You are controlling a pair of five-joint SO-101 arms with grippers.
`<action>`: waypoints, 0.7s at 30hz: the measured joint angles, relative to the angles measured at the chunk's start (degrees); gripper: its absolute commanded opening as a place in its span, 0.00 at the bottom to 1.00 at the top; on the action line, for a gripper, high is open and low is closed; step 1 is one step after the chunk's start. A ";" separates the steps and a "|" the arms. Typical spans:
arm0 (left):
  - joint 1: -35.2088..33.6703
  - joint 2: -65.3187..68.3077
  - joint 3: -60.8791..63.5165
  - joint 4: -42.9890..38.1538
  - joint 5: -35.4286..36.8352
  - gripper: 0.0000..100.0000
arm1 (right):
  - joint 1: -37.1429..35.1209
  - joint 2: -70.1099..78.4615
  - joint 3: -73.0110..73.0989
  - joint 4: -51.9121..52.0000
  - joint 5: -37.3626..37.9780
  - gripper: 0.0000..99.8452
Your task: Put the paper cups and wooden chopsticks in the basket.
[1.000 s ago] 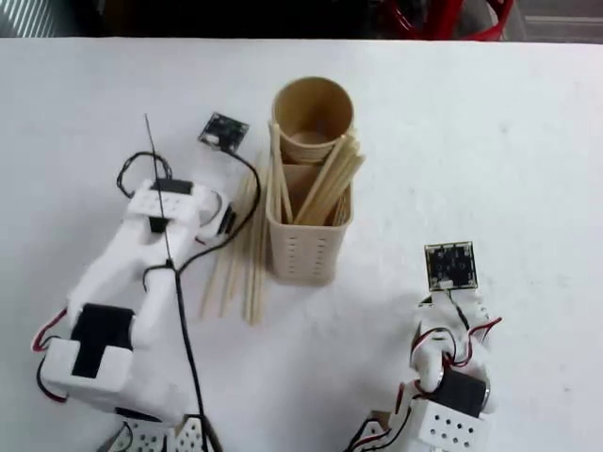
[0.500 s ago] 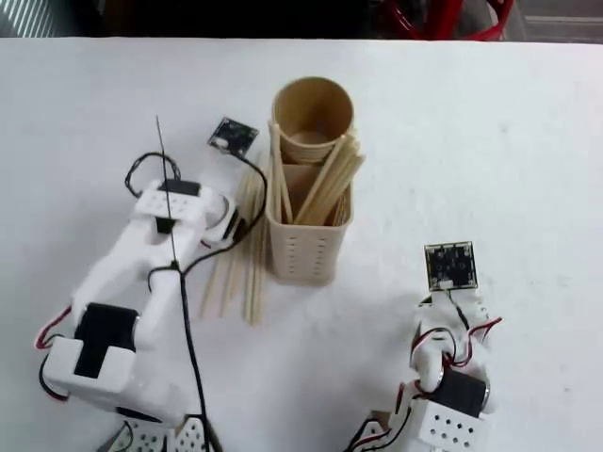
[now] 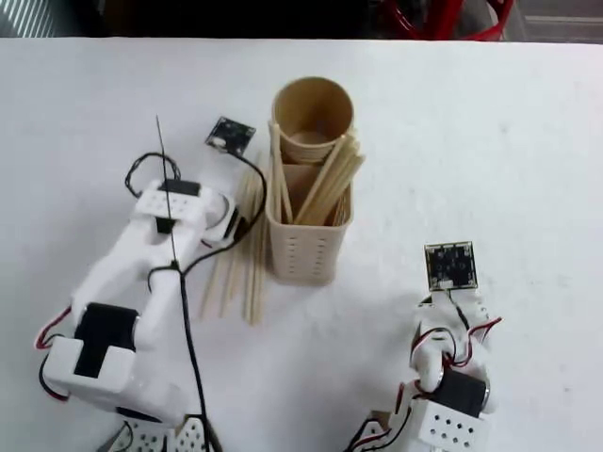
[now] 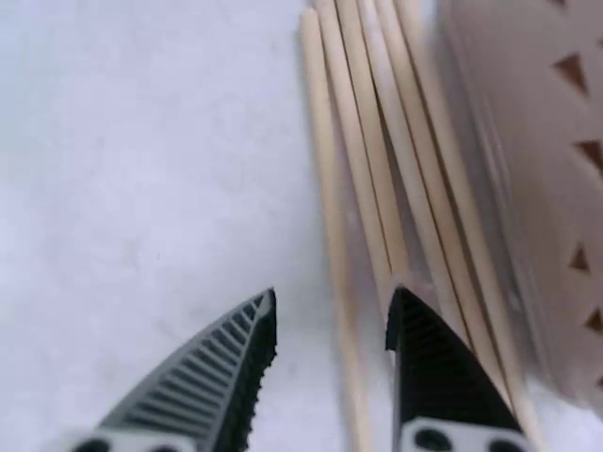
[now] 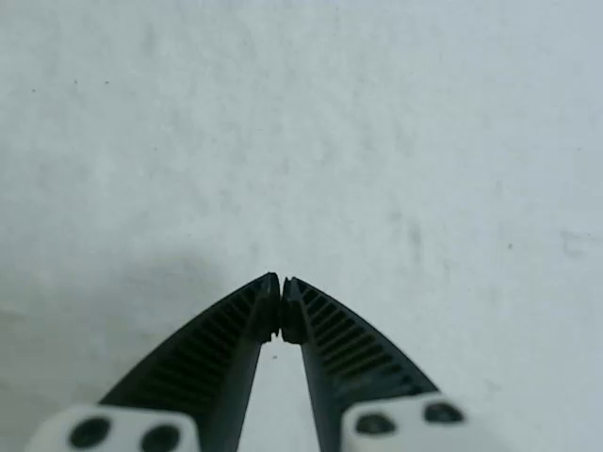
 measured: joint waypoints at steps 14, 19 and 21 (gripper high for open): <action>0.18 6.59 -4.57 1.58 0.09 0.20 | 0.00 0.00 0.00 0.00 0.00 0.02; -0.18 6.68 -4.57 1.58 0.35 0.15 | 0.00 0.00 0.00 0.00 0.00 0.02; -0.79 6.68 -4.57 1.67 0.35 0.15 | 0.00 0.00 0.00 0.00 0.00 0.02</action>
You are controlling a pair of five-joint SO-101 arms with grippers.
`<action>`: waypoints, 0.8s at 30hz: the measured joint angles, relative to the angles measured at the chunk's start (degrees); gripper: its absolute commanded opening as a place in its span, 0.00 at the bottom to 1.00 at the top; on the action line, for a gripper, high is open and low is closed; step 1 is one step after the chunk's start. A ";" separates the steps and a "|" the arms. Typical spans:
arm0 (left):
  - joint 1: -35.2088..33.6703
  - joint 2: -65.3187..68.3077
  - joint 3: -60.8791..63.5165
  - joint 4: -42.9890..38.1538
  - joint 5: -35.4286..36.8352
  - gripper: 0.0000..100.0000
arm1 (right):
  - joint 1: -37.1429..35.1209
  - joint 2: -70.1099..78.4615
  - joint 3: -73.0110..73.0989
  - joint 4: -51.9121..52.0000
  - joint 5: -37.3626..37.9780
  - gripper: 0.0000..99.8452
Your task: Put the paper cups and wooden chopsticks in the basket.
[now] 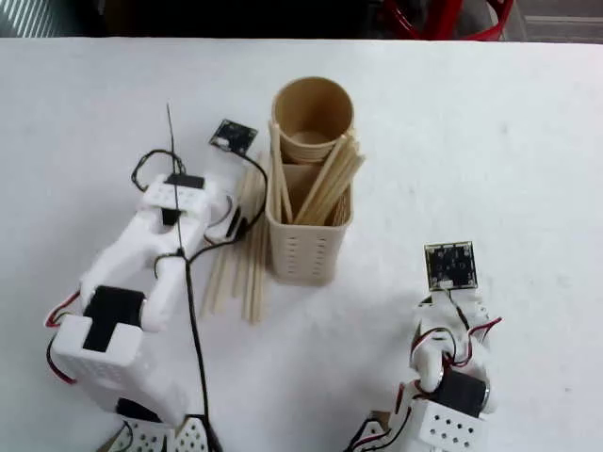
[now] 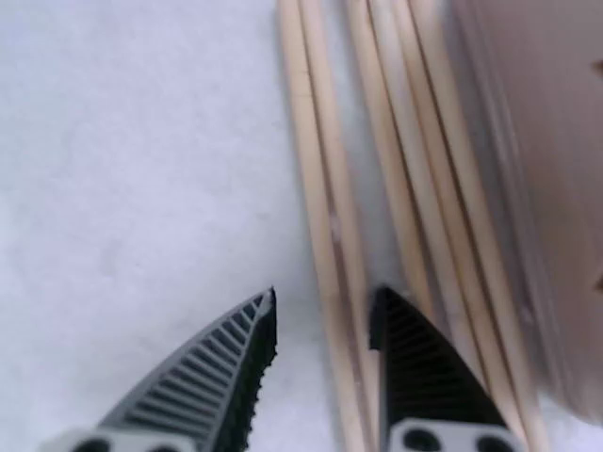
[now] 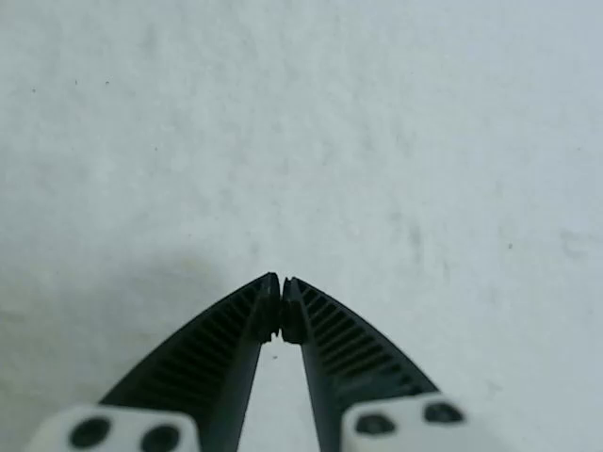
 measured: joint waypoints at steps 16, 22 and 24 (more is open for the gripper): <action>-0.88 0.53 -1.05 1.93 0.00 0.11 | 0.00 0.00 0.00 0.00 0.00 0.02; -0.79 0.53 -1.05 2.37 0.00 0.08 | 0.00 0.00 0.00 0.00 0.00 0.02; -0.79 0.53 -1.05 2.37 0.00 0.08 | 0.00 0.00 0.00 0.00 0.00 0.02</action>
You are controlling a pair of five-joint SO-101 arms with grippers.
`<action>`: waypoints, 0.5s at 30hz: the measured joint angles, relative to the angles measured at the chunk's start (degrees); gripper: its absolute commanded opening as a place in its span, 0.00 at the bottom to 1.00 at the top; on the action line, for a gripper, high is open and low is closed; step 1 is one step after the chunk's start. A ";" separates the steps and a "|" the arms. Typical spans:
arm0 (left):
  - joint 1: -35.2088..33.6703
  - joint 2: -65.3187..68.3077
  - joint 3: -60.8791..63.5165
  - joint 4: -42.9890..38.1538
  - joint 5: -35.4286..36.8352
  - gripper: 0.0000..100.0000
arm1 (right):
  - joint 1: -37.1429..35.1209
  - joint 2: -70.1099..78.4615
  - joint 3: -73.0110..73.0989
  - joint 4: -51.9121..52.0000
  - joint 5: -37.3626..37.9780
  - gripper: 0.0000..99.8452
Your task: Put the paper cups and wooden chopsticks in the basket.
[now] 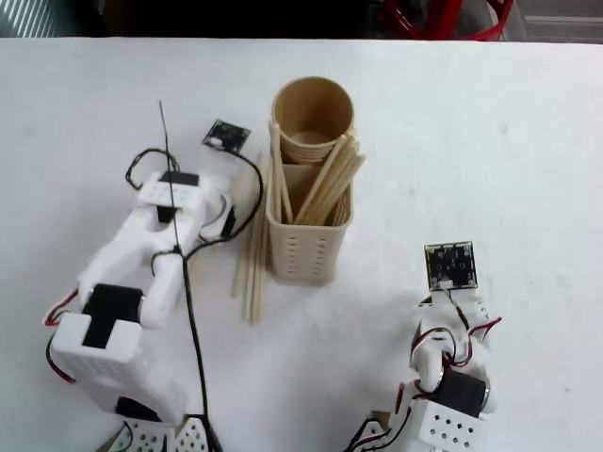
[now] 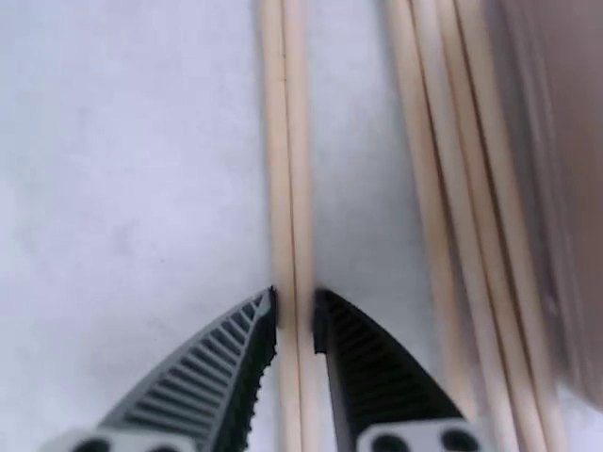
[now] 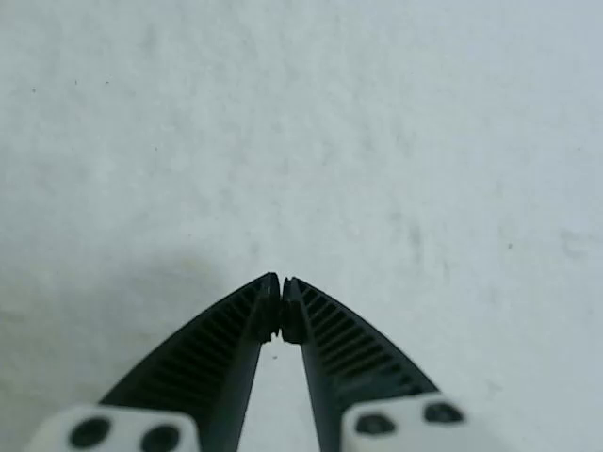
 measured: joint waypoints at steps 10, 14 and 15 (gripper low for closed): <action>0.09 -0.09 -0.09 0.53 0.00 0.03 | 0.00 0.00 0.00 0.00 0.00 0.02; -0.35 0.00 -1.05 0.97 -0.09 0.11 | 0.00 0.00 0.00 0.00 0.00 0.02; -0.35 0.00 -1.05 1.67 0.00 0.14 | 0.00 0.00 0.00 0.00 0.00 0.02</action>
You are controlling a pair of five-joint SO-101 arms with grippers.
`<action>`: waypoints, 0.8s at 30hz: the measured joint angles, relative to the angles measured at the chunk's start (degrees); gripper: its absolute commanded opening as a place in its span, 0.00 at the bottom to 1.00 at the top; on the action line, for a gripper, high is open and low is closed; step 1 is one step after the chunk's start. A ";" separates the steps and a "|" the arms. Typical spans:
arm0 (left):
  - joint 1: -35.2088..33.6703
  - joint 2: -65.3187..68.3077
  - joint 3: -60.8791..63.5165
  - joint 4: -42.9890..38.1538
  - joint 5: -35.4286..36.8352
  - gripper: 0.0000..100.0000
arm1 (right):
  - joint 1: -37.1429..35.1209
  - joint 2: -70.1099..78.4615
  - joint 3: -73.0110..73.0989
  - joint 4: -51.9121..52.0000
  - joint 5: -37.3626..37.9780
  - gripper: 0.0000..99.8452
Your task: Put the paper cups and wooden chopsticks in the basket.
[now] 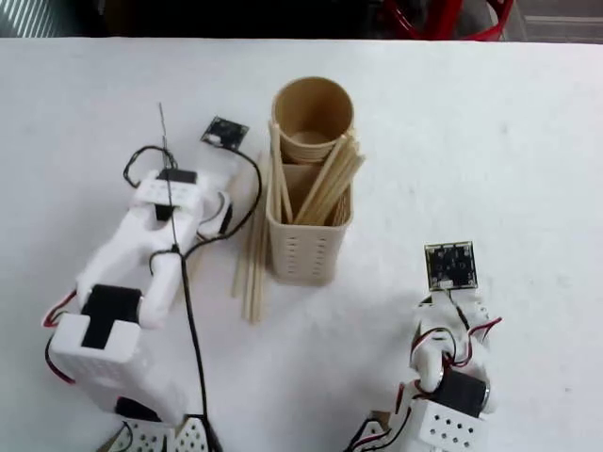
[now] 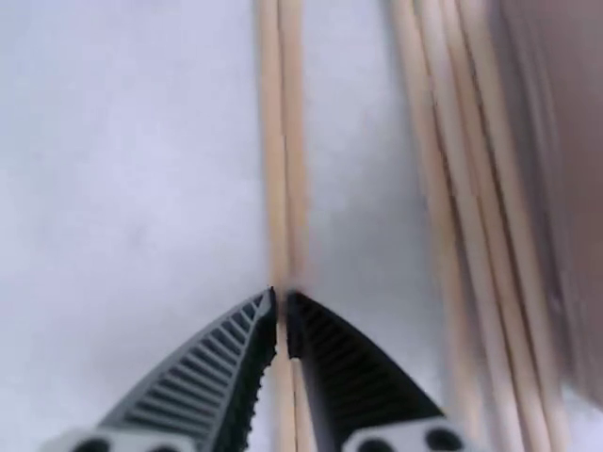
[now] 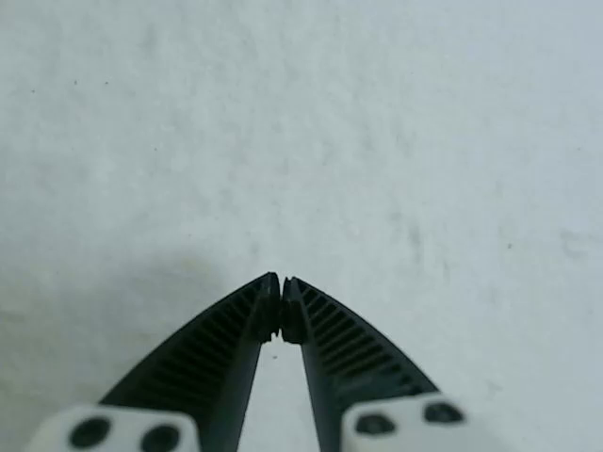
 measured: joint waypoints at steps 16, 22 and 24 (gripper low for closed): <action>-0.09 -1.23 0.00 1.58 0.00 0.18 | 0.00 0.00 0.00 0.00 0.00 0.02; 0.70 -13.63 8.70 -3.87 0.79 0.21 | 0.00 0.00 0.00 0.00 0.00 0.02; 1.49 -17.32 12.22 -5.80 0.53 0.22 | 0.00 0.00 0.00 0.00 0.00 0.02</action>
